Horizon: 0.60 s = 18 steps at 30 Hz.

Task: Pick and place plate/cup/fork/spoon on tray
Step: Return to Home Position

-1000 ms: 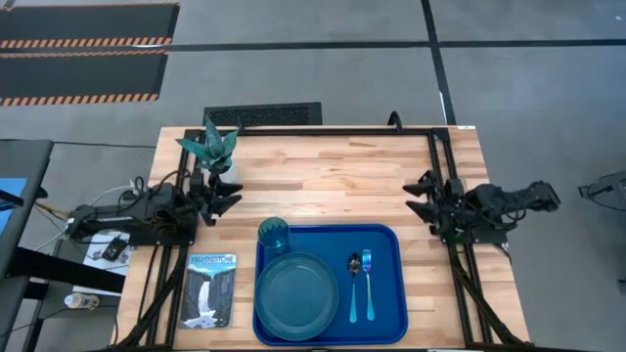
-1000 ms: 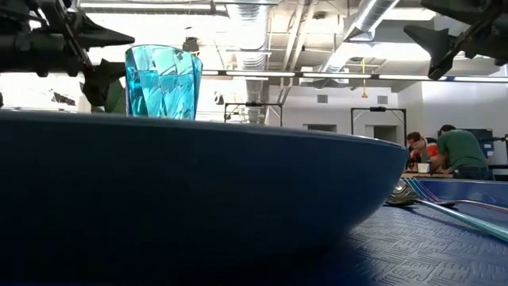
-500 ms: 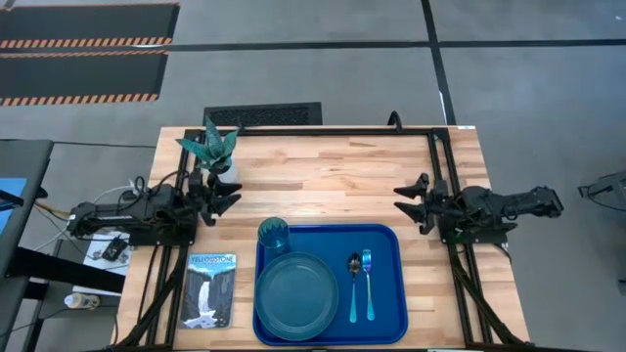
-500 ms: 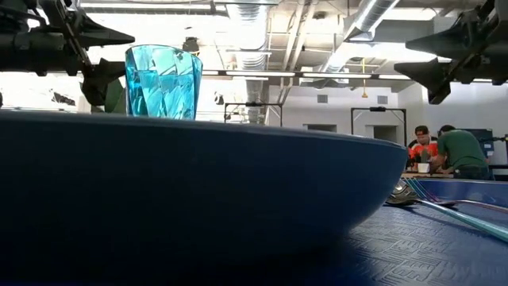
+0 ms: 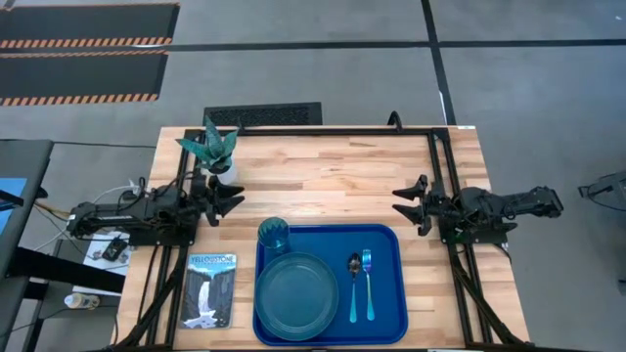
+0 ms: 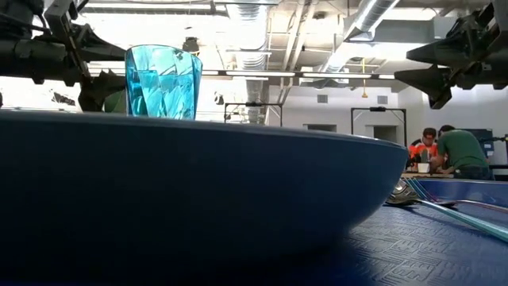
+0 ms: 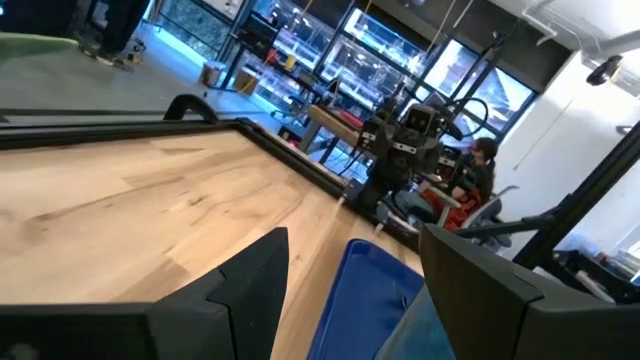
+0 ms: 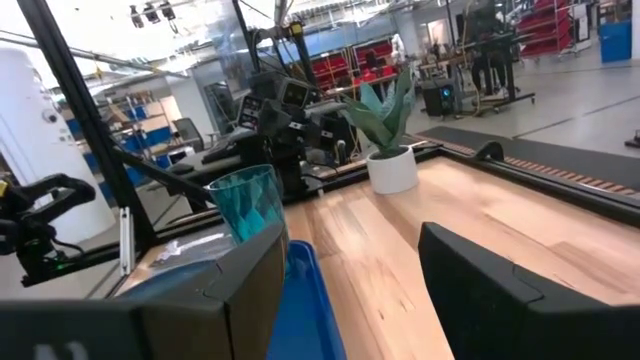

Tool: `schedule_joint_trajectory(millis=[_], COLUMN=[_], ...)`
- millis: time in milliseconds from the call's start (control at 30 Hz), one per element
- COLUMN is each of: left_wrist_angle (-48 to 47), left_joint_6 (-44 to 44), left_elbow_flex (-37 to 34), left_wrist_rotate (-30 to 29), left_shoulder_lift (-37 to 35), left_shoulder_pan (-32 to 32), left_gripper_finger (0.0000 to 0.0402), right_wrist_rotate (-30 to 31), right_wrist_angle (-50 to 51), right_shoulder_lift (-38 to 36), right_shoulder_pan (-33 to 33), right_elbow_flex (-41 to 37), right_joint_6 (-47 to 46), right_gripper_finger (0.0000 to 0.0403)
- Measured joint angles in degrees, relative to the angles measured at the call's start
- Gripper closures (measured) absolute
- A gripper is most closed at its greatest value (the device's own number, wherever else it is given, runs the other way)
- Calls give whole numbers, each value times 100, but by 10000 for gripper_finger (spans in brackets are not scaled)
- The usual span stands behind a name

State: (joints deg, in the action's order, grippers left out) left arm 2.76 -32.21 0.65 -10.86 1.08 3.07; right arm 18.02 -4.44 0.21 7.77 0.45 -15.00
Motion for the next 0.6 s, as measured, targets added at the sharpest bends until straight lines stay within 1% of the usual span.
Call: schedule_joint_trajectory(millis=[600], left_wrist_angle=[-113], left_joint_6=[0], left_elbow_flex=[33], left_wrist_rotate=[5], left_shoulder_lift=[9], left_shoulder_pan=[2], left_gripper_finger=[187], right_wrist_rotate=[-3], right_wrist_angle=[95], right_shoulder_lift=[11], right_shoulder_pan=[0], right_elbow_flex=[-4], right_joint_6=[-2], right_gripper_finger=[149])
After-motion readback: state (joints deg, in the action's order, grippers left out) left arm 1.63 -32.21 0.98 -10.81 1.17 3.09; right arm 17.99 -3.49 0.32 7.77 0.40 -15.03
